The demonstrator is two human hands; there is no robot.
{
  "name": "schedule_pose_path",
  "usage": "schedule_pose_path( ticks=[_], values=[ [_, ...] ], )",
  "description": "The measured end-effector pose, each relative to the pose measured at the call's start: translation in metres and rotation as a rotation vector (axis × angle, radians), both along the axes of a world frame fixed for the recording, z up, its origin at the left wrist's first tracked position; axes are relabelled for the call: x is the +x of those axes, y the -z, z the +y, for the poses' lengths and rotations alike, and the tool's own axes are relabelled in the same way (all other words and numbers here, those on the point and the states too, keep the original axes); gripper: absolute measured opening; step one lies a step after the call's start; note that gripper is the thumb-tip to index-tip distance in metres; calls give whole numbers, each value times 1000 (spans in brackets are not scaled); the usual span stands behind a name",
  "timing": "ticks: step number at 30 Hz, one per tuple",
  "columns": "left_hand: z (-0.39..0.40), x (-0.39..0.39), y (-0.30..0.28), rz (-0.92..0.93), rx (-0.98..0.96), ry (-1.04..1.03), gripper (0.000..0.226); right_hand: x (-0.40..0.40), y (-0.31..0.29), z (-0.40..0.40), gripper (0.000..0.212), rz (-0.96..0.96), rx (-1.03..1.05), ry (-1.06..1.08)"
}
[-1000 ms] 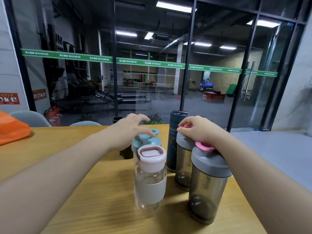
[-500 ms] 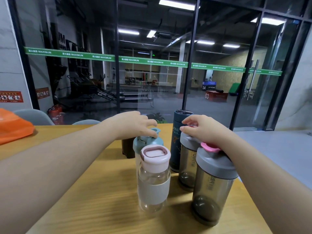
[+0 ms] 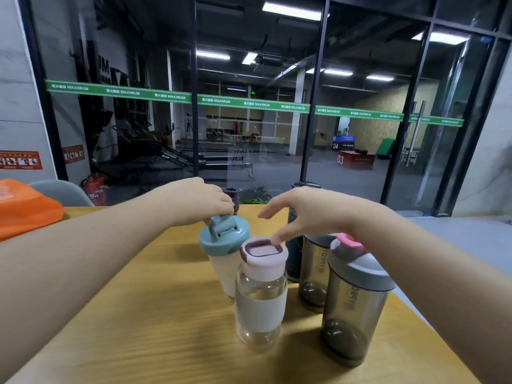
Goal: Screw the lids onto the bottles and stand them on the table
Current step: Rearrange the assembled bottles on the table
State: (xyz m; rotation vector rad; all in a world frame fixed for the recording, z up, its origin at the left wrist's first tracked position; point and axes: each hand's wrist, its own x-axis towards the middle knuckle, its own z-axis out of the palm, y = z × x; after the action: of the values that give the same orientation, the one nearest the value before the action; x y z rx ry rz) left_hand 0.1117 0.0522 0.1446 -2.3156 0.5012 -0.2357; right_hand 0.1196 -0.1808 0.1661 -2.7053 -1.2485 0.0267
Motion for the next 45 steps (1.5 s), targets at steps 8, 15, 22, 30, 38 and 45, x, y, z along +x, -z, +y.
schedule_pose_path(
  ticks=[8,15,22,30,38,45],
  values=[
    [-4,-15,0,104,-38,-170,31,-12,7,32,81,140,-324,17],
    [-13,-42,-8,203,-252,-290,32,-11,9,37,71,145,-378,72],
    [-9,-52,-5,238,-450,-334,32,3,12,39,66,147,-316,102],
    [-4,-63,-4,276,-582,-333,30,15,17,43,69,167,-266,146],
    [-9,-68,-1,267,-693,-245,34,14,17,40,76,116,-309,137],
    [-17,-74,6,252,-705,-192,37,12,17,34,72,97,-289,123]
  ],
)
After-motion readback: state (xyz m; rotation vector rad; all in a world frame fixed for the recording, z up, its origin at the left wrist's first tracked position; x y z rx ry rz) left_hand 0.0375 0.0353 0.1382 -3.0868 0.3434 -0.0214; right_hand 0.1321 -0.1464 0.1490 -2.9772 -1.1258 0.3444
